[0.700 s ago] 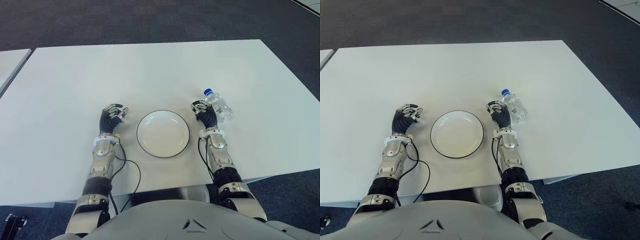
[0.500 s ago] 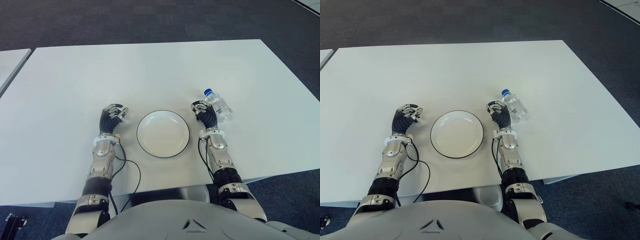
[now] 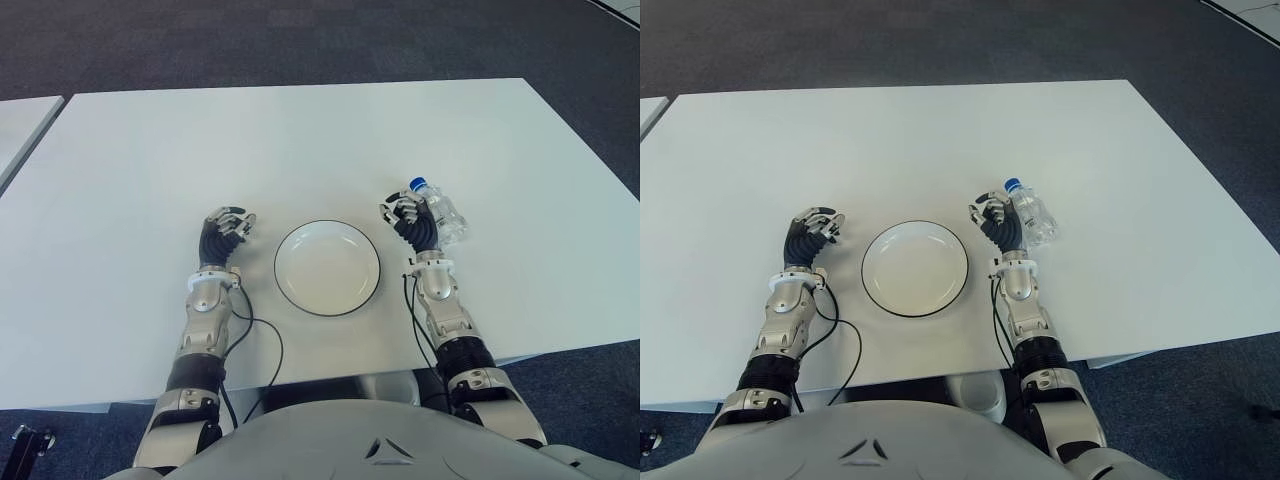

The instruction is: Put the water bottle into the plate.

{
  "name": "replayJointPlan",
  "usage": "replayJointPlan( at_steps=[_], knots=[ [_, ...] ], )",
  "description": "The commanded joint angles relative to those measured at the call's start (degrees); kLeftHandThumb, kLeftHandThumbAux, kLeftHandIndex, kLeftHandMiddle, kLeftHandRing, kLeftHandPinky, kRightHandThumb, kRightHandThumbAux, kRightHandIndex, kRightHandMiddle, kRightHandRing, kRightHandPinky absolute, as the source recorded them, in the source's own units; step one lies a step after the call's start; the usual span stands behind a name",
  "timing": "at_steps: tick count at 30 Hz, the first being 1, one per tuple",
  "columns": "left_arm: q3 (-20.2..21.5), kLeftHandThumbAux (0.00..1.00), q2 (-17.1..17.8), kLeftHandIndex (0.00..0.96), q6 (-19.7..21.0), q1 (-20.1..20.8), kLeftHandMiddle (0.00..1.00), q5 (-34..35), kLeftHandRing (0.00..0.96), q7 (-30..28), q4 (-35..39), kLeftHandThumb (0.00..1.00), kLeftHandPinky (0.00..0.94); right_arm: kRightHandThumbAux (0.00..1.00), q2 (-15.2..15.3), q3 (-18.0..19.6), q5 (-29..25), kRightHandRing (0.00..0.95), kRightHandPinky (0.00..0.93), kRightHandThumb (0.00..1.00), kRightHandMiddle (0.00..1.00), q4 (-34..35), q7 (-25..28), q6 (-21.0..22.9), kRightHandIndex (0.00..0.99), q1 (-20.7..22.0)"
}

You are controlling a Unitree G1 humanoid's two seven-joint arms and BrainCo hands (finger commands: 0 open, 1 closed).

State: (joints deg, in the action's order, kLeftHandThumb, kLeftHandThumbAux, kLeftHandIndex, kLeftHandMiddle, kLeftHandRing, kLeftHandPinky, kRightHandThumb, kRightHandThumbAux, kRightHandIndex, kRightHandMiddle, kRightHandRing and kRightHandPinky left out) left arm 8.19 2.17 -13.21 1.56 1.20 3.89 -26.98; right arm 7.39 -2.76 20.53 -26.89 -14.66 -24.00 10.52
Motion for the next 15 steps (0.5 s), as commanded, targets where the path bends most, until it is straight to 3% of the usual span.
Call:
replayJointPlan(
  at_steps=[1,8,9,12,13,15],
  knots=[
    [-0.02,0.714,-0.89,0.434,3.19,-2.44,0.654,0.5,0.644,0.17,-2.94,0.705,0.63,0.731,2.55,-2.47,8.91,0.74,0.735,0.7,0.738,0.98,-7.98,-1.06,0.432,1.01],
    [-0.02,0.714,-0.81,0.434,3.15,-2.47,0.653,0.47,0.641,0.03,-2.94,0.705,0.627,0.733,4.23,-5.2,17.61,0.679,0.676,0.694,0.644,1.58,-18.25,1.09,0.423,2.19],
    [-0.04,0.714,-0.77,0.434,3.11,-2.48,0.653,0.45,0.642,0.0,-2.93,0.705,0.629,0.734,4.43,-5.45,18.25,0.562,0.565,0.69,0.531,1.97,-18.88,1.47,0.416,2.23],
    [-0.28,0.714,-0.48,0.434,2.8,-2.51,0.655,0.11,0.644,-0.21,-3.05,0.706,0.63,0.734,5.58,-6.14,20.53,0.37,0.373,0.685,0.358,2.87,-21.04,2.01,0.406,2.6],
    [-0.34,0.714,-0.4,0.434,2.74,-2.51,0.656,0.03,0.645,-0.25,-3.09,0.706,0.632,0.737,5.92,-6.27,21.01,0.289,0.297,0.576,0.283,2.97,-21.6,1.99,0.298,2.74],
    [-0.4,0.714,-0.25,0.434,2.7,-2.43,0.658,0.0,0.647,-0.35,-3.22,0.706,0.635,0.739,6.75,-6.41,22.01,0.194,0.212,0.454,0.192,2.49,-23.07,1.93,0.174,3.41]
  ],
)
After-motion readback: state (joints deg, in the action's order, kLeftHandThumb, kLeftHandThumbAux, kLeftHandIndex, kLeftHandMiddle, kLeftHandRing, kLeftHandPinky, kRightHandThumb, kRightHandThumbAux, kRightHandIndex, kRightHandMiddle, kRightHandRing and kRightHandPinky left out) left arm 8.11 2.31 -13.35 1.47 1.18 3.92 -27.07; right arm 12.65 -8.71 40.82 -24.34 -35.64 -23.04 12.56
